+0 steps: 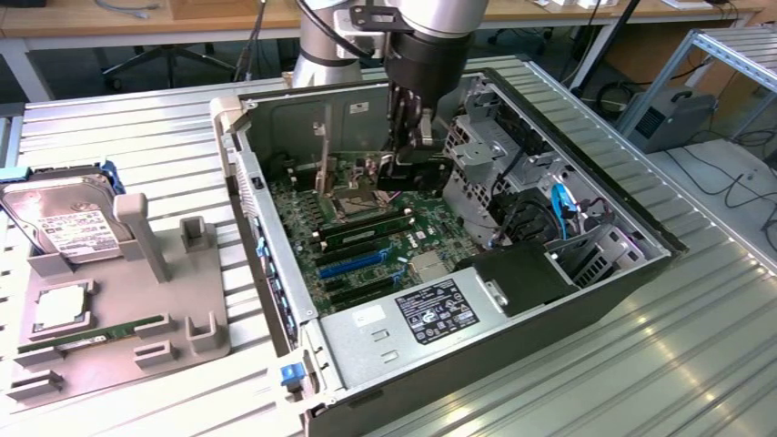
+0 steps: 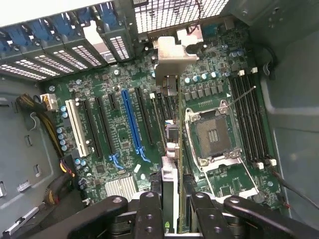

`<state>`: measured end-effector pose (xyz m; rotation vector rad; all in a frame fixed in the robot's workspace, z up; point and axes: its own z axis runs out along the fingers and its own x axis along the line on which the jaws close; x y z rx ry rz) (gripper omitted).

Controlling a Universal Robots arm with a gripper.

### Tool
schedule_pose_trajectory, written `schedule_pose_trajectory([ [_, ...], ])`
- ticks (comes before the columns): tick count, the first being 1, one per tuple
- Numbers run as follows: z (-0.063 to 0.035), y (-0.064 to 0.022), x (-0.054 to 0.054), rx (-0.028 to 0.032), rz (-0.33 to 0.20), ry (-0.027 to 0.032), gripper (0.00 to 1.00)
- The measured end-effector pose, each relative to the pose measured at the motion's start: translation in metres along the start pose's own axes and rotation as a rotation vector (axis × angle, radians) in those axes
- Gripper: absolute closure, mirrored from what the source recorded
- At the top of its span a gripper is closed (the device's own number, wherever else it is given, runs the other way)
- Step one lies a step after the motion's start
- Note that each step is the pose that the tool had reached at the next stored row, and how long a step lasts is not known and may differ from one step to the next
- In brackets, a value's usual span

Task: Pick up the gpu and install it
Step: 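Insert the gpu into the slot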

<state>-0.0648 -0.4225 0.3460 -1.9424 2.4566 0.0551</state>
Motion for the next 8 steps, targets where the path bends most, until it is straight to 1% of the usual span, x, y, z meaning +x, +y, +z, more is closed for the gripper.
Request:
schedule_pose_trajectory([
  [1,0.0000,-0.0003,-0.0001,-0.0011,-0.040,0.0009,0.73],
  [2,0.0000,-0.0006,-0.0001,-0.0020,-0.068,0.0015,0.73],
  [5,0.0001,-0.0017,-0.0004,-0.0038,-0.131,0.0029,0.73],
  [7,0.0002,-0.0027,-0.0006,-0.0047,-0.162,0.0036,0.73],
  [8,0.0003,-0.0028,-0.0007,-0.0049,-0.167,0.0037,0.73],
])
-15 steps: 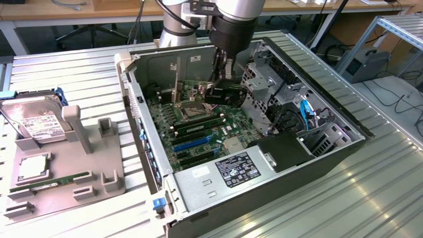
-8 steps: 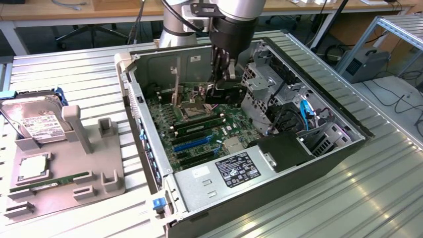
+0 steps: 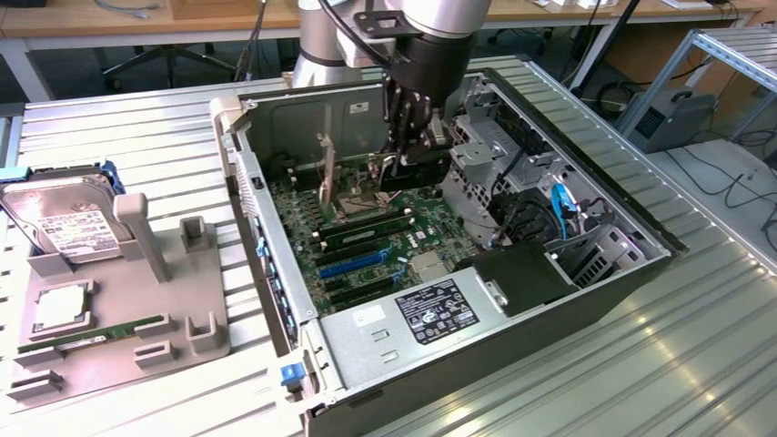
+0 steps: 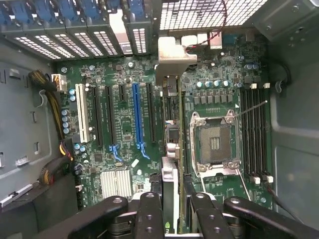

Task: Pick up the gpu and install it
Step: 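Insert the gpu into the slot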

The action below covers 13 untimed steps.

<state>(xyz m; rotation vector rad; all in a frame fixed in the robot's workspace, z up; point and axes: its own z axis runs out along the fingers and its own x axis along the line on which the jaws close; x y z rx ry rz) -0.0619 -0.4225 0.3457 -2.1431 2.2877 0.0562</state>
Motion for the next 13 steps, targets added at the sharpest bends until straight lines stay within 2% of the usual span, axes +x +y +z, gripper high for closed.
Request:
schedule_pose_trajectory([
  [13,0.0002,-0.0001,0.0000,-0.0018,-0.062,0.0014,0.73],
])
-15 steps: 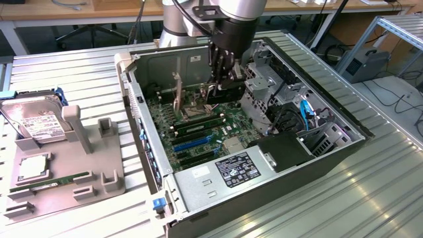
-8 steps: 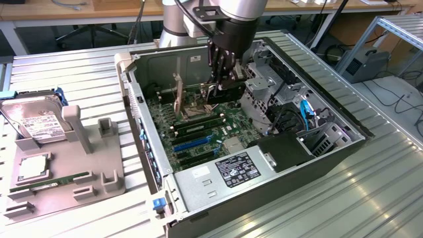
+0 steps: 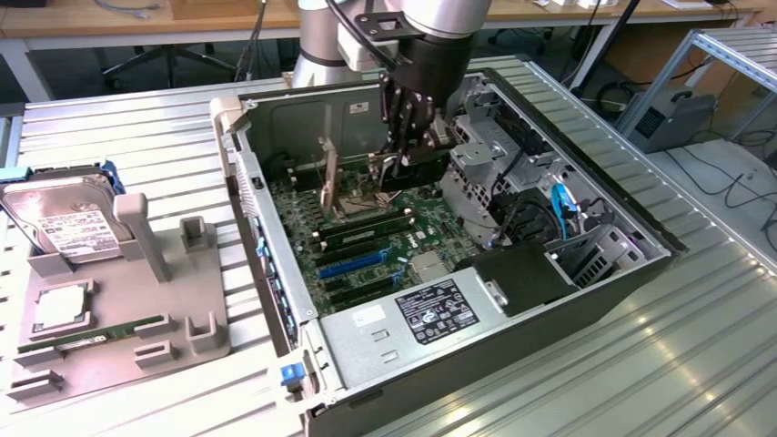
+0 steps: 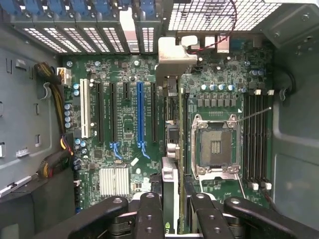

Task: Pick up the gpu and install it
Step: 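Insert the gpu into the slot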

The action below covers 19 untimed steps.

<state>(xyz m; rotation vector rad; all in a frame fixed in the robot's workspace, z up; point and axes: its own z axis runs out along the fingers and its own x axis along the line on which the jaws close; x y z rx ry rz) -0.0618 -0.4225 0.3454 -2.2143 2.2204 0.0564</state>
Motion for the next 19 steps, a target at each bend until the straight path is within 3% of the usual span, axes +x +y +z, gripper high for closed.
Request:
schedule_pose_trajectory([
  [7,0.0000,0.0000,0.0000,-0.0011,-0.036,0.0008,0.73],
  [19,-0.0001,-0.0001,0.0056,-0.0011,-0.037,0.0007,0.73],
])
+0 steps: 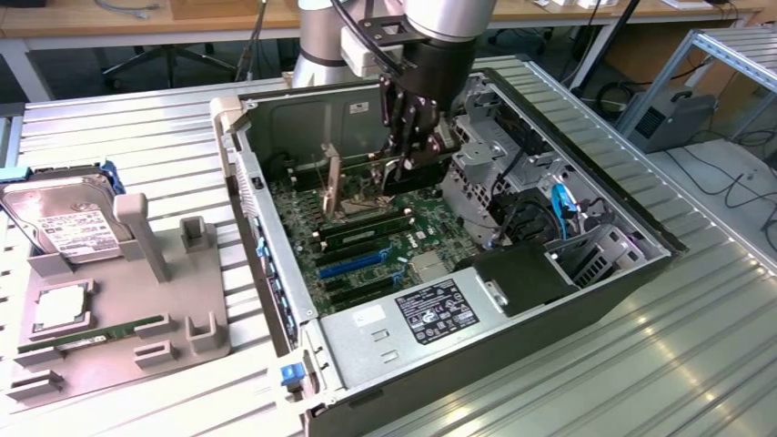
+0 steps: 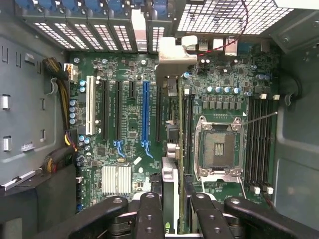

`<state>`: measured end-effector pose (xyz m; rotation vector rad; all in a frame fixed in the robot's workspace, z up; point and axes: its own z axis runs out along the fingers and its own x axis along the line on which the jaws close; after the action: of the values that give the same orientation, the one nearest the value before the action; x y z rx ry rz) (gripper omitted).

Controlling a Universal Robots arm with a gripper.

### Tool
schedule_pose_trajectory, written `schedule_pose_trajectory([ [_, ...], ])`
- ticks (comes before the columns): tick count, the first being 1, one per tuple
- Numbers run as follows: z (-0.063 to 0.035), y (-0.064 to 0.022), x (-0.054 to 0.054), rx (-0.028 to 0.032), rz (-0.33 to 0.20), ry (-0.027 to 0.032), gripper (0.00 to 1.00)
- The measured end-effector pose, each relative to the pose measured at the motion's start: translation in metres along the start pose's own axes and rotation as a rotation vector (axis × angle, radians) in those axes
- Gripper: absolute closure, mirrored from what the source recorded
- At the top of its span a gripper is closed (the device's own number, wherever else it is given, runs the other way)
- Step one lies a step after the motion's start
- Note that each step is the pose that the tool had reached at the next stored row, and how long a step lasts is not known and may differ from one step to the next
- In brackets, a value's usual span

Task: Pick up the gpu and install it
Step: 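Insert the gpu into the slot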

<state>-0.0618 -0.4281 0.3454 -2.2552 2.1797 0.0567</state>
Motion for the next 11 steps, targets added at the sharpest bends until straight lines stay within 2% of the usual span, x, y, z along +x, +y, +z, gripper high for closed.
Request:
schedule_pose_trajectory([
  [11,0.0000,0.0002,0.0048,0.0000,0.000,0.0000,0.73],
])
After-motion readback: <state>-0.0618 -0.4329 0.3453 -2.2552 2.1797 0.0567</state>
